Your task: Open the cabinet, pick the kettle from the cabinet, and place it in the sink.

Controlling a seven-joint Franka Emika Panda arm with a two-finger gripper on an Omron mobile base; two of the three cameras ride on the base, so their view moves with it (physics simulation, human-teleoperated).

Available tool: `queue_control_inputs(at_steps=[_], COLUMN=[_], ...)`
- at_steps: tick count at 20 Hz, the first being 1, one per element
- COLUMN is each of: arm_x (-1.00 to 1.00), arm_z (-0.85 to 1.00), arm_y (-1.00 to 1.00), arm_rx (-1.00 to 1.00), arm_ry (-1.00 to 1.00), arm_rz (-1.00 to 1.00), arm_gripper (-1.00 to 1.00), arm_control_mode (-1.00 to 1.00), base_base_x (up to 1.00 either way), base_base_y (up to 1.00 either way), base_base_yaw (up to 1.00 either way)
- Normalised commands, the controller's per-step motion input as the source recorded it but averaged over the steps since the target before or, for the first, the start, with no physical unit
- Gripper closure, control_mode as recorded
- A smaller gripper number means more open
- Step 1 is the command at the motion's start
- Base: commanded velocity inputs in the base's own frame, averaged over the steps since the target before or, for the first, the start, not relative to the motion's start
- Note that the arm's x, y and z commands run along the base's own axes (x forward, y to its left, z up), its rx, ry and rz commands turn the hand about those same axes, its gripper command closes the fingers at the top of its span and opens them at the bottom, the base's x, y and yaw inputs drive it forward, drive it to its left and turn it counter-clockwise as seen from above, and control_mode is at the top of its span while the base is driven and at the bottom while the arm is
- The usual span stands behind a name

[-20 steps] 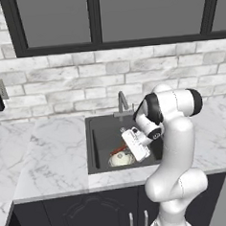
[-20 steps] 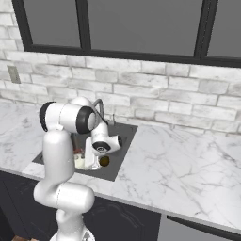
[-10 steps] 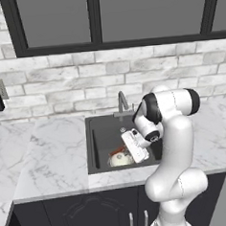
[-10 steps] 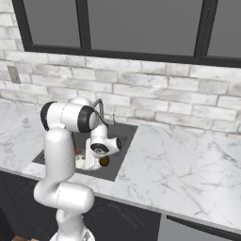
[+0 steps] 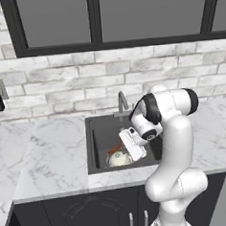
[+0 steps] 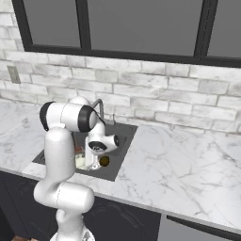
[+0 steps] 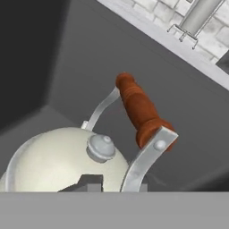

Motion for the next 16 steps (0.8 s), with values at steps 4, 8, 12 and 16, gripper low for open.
queue_control_inputs(at_steps=[4, 8, 12, 16], arm_x=[-0.02, -0.08, -0.12, -0.16], arm_z=[-0.17, -0.06, -0.01, 0.02], arm_y=[-0.12, -0.22, -0.23, -0.17], arm_rx=[-0.07, -0.09, -0.1, -0.05], arm_ry=[0.0, -0.07, -0.11, -0.02], arm_rz=[0.0, 0.0, -0.01, -0.06], arm_gripper=[-1.0, -1.0, -1.0, -1.0], arm_control_mode=[-1.0, -1.0, -1.0, -1.0], base_base_x=[0.0, 0.0, 0.0, 0.0], base_base_y=[0.0, 0.0, 0.0, 0.0], base_base_yaw=[0.0, 0.0, 0.0, 0.0])
